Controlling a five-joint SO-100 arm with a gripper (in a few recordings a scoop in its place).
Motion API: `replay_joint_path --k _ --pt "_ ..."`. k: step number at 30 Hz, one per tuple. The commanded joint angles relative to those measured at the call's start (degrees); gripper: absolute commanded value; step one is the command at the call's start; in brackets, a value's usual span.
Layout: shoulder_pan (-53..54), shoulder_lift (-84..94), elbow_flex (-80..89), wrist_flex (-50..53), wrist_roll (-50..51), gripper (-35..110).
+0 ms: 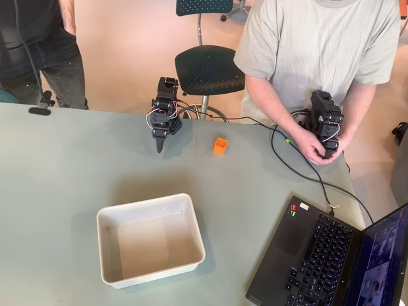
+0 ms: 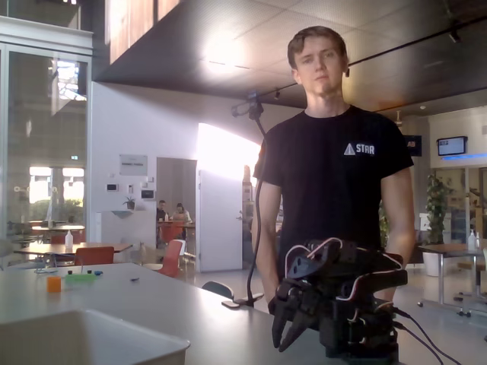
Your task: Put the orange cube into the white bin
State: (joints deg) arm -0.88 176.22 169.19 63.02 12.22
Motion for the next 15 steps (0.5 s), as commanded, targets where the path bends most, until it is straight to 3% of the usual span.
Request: replay_joint_path --k 1,15 --pt "-0.4 -0.3 -0.2 -0.5 0.0 2" --pt "0.2 -0.3 -0.2 -0.5 0.1 2"
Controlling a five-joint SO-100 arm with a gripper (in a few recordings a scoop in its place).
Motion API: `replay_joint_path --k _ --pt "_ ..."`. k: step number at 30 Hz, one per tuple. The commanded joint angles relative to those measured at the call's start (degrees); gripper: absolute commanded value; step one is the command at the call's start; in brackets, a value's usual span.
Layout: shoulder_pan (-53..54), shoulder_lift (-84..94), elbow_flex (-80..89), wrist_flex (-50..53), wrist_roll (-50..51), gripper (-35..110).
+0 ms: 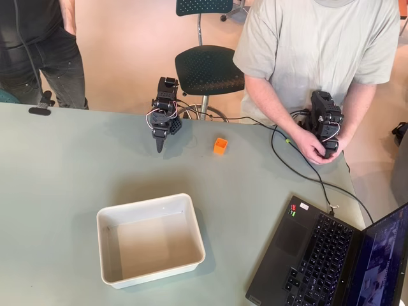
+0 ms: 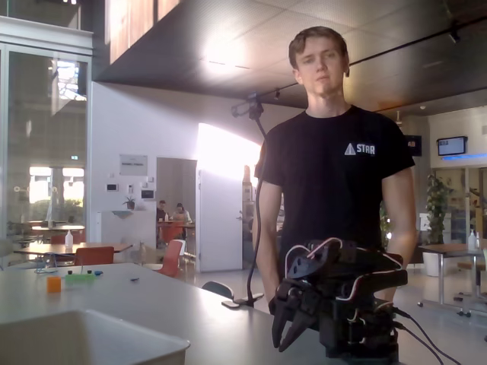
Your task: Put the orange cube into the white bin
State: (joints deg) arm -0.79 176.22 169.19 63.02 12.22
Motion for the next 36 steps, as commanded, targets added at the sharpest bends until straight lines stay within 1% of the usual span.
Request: replay_joint_path --k 1,8,11,14,32,36 --pt "0.1 -0.3 -0.2 -0.5 0.2 2" --pt "0.2 -0.3 -2.5 -0.8 0.3 2" --pt "0.2 -0.3 -5.1 -3.0 0.4 3" --pt "-0.5 -1.1 -9.1 -5.1 0.4 2" --pt "-0.8 -1.5 -32.8 -4.2 0.4 3" --pt "-3.1 -8.3 -38.4 -3.5 0.4 3"
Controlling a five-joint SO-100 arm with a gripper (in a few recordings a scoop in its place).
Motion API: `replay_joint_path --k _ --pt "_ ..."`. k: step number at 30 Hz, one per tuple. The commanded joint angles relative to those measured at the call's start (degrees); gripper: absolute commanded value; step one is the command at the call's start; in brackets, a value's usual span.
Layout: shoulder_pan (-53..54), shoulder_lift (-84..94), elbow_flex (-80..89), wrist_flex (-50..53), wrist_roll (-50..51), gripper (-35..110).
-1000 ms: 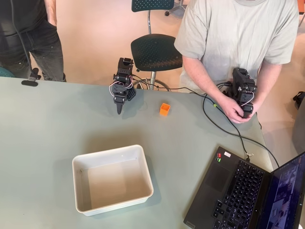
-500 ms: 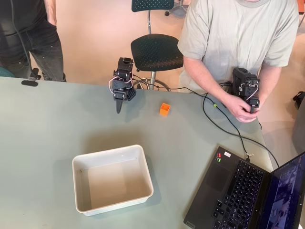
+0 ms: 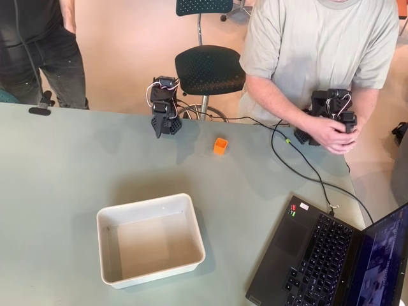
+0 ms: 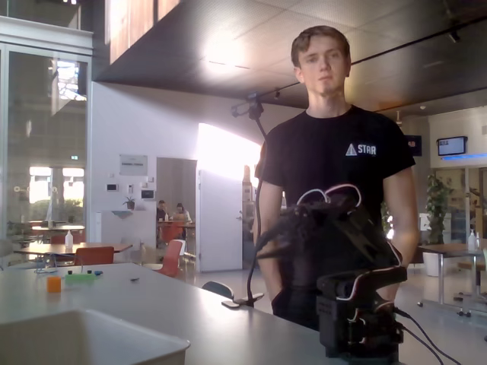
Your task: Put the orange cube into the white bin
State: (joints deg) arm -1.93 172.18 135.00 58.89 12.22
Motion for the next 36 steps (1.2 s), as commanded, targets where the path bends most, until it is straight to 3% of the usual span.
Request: replay_joint_path --k 1,8,17,23,28,36 --pt "-3.8 -6.9 -6.2 1.4 0.4 3" --pt "-29.2 -22.3 -20.5 8.1 -0.3 3" --pt "-58.1 -42.2 -21.3 9.6 0.4 3" --pt "-71.0 -48.0 -21.4 9.7 0.9 3" --pt "-79.9 -48.2 -20.7 9.7 7.1 3" --pt "-80.8 -48.2 -16.9 9.3 9.8 13"
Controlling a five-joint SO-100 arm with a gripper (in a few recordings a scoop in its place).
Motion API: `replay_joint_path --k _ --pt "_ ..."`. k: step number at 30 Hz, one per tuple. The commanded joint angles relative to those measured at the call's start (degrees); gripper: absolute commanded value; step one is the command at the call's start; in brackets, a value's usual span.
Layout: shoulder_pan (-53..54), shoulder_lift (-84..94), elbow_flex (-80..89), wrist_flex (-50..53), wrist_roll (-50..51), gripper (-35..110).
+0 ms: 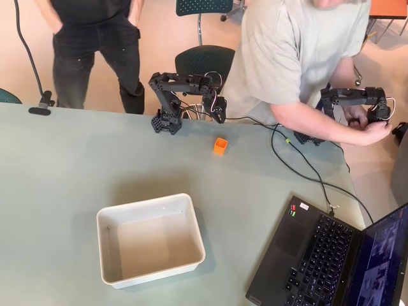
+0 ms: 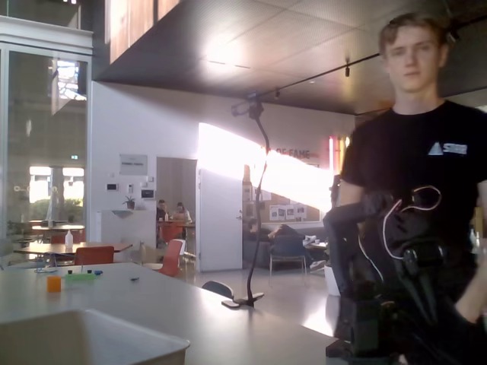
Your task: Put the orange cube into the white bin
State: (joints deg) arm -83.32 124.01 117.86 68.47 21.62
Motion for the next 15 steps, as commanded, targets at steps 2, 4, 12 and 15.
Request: replay_joint_path --k 2,4,12,15 --pt "1.1 0.0 1.6 -0.1 0.4 20" --pt "2.4 0.0 3.1 -0.1 0.4 27" --pt "5.3 -5.4 4.7 -1.0 0.4 41" --pt "5.6 -12.8 1.2 -0.4 0.4 42"
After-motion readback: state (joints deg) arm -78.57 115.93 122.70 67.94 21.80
